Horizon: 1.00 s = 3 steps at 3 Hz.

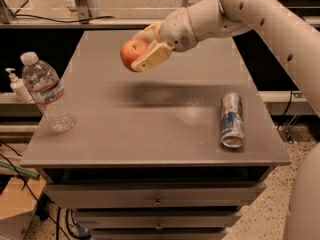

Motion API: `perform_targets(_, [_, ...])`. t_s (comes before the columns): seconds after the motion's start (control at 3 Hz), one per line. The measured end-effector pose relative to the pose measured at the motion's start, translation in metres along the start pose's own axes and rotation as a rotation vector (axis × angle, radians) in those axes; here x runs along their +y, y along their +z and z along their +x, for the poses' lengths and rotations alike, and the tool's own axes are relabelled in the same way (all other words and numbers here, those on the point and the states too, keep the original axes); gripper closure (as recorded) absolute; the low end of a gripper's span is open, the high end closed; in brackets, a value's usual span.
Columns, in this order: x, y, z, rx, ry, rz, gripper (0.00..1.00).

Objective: Move apple near water bottle

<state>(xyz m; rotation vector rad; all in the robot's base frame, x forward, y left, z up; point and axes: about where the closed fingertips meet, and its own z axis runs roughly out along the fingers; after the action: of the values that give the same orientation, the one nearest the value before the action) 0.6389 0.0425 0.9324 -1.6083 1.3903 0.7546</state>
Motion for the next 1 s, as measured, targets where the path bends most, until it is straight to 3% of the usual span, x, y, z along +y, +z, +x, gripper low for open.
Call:
perform_targets(0.33, [0.010,0.010,-0.008,-0.033,-0.008,-0.041,1.00])
perform_targets(1.0, [0.046,0.049,-0.015,-0.091,0.000,-0.197,1.00])
